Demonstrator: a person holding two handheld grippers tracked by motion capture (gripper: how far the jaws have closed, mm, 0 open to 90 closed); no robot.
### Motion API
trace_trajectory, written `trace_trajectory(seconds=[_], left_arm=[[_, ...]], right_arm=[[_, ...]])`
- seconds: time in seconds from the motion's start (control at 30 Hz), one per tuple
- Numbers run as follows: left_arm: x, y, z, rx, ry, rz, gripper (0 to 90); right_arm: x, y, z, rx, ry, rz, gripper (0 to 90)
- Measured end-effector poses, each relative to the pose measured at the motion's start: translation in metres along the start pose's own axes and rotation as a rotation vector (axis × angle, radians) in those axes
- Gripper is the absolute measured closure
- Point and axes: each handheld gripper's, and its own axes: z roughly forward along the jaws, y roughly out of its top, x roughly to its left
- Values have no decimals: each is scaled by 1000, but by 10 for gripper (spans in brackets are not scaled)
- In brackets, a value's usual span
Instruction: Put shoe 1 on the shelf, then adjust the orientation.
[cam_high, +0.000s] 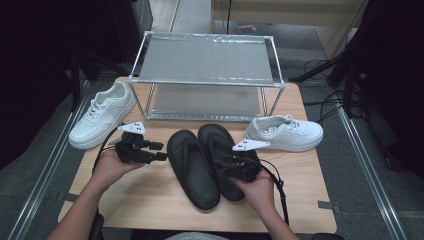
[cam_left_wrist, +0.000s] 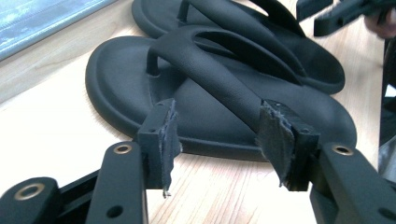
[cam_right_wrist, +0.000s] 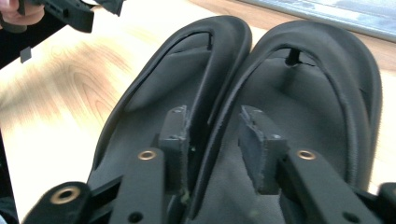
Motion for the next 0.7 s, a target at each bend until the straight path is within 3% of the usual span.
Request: trace_trajectory(seconds=[0.47,0.7], left_arm=[[8,-3,3,7,-1,-30,424],[8,-3,0,-12,-3,-32,417]], right_arm=[[7,1,25,-17,-28,40,467],[9,3,38,-7,-63,39,446]])
